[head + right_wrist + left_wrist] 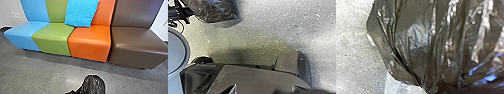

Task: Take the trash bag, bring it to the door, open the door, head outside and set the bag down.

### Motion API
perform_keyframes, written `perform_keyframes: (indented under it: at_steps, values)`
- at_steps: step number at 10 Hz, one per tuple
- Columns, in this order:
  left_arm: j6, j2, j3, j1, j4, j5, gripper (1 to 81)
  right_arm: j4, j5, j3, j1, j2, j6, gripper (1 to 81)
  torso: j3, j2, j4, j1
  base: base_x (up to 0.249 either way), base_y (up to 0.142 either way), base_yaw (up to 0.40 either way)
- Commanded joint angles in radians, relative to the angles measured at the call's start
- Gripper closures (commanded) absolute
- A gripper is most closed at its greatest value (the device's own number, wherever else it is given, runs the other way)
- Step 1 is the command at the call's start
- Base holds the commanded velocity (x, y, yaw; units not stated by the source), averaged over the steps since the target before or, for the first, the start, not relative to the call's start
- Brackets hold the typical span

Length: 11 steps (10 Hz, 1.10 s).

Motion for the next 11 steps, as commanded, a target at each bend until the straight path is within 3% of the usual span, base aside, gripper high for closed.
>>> perform_keyframes:
  at_steps: [1,3,5,6,7,11]
  values:
    - [0.008,-0.003,0.0,-0.088,0.016,0.076,81.1,0.0,-0.054,0.023,0.044,-0.051,-0.001,1.0,0.0,0.099,0.0,-0.064,0.0,0.0,0.0]
    - [0.025,-0.006,0.0,-0.075,0.057,0.078,81.1,0.001,-0.054,0.021,0.044,-0.048,0.001,1.0,0.0,0.148,0.0,-0.095,0.0,0.0,0.0]
    - [0.025,-0.014,0.002,-0.059,0.105,0.133,81.1,0.001,-0.053,0.021,0.044,-0.043,0.001,1.0,0.0,0.221,0.0,-0.14,0.0,0.0,0.0]
    - [0.032,-0.026,0.003,-0.048,0.117,0.144,81.1,0.0,-0.053,0.018,0.044,-0.037,0.001,1.0,0.082,0.254,0.0,-0.161,0.0,0.0,0.0]
    - [0.055,-0.044,0.013,-0.035,0.12,0.144,81.1,0.001,-0.053,0.012,0.044,-0.028,0.001,1.0,0.103,0.281,0.0,-0.177,0.0,0.0,0.0]
    - [0.066,-0.112,0.097,0.013,0.125,0.139,81.1,0.001,-0.053,-0.014,0.044,0.003,-0.001,1.0,0.215,0.401,0.0,-0.254,0.0,0.0,0.0]
